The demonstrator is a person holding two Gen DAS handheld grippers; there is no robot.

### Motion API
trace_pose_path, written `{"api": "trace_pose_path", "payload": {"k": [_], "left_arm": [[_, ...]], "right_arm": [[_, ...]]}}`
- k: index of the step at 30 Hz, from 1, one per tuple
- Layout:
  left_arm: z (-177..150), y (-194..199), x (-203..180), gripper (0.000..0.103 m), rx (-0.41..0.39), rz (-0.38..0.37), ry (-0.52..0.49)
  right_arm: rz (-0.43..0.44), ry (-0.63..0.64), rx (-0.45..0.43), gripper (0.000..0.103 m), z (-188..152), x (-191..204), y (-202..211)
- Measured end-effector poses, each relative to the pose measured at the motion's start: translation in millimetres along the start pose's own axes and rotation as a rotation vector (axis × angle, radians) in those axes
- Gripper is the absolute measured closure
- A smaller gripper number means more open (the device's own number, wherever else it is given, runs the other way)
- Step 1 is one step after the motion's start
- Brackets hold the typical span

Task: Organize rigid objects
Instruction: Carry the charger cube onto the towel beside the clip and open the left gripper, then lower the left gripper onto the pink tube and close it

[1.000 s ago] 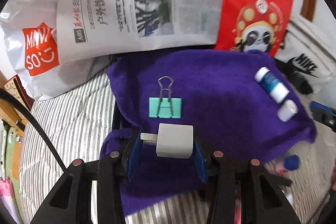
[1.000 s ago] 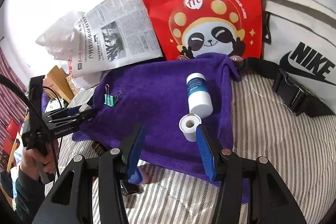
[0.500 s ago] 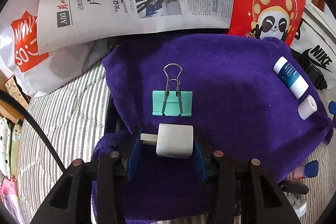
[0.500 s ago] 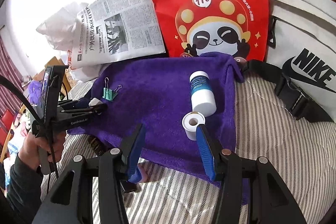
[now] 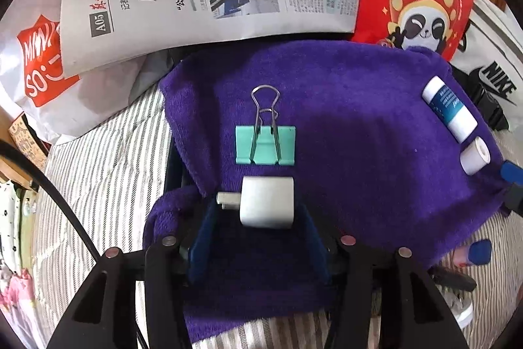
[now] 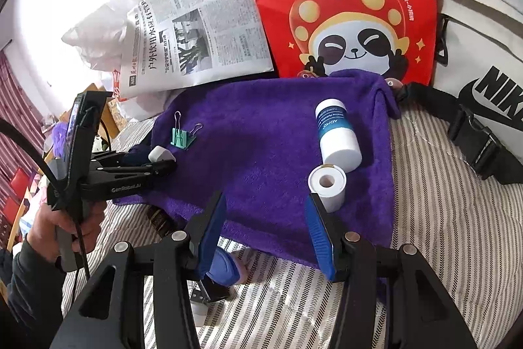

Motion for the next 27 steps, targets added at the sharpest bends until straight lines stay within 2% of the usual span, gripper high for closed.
{"api": "trace_pose_path", "payload": {"k": [4,5,6,8,11,14,17,20,22,26,27], "left_arm": [[-7.6,29.0,-10.9,0.053,-0.044,-0.01,-0.035],[-10.6,39.8,-15.5,0.049,-0.063,-0.009,-0.058],[-16.4,51.3,-15.3,0.042,-0.079,-0.003,-0.078],[-29.1,75.6,-26.1,0.036,-0.126,-0.015,-0.129],[-46.7,94.7,-40.2,0.036,-0.144,-0.05,-0.181],[-71.8,98.3,-54.7,0.036,-0.116,-0.091,-0.237],[-89.7,93.2,-60.7,0.036,-0.119,-0.076,-0.291],[-97.0,80.4,-64.7,0.036,-0.093,-0.097,-0.289],[-102.6,74.5,-65.7,0.041,-0.082,-0.123,-0.281],[-108.7,64.1,-67.0,0.06,-0.055,-0.145,-0.267],[-108.0,63.8,-64.9,0.061,-0.059,-0.17,-0.246]], "right_arm": [[-0.007,0.001,-0.017,0.053,1.5,-4.8,3.6],[-0.009,-0.006,-0.021,0.053,2.2,-7.6,4.8],[-0.008,-0.018,-0.026,0.053,2.9,-11.3,6.2],[-0.011,-0.047,-0.041,0.053,5.1,-21.6,10.2],[-0.026,-0.09,-0.066,0.053,8.5,-38.3,16.3],[-0.034,-0.143,-0.08,0.053,10.6,-55.4,20.6],[-0.045,-0.198,-0.08,0.053,10.4,-72.5,22.1],[-0.043,-0.216,-0.076,0.053,10.1,-78.9,21.2],[-0.047,-0.215,-0.072,0.053,9.7,-79.0,20.1],[-0.057,-0.189,-0.067,0.053,9.0,-70.8,17.8],[-0.049,-0.18,-0.066,0.053,8.6,-66.9,16.4]]}}
Point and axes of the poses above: each gripper's, at about its wrist camera, not at the fingertips, and y roughly against the way its jaws point, x to its left, z to its top, the point moved 3 cm from there along -y, roughly the way its jaws point, and after that the axes turned 4 degrees about -z, right-handed, at the moved point
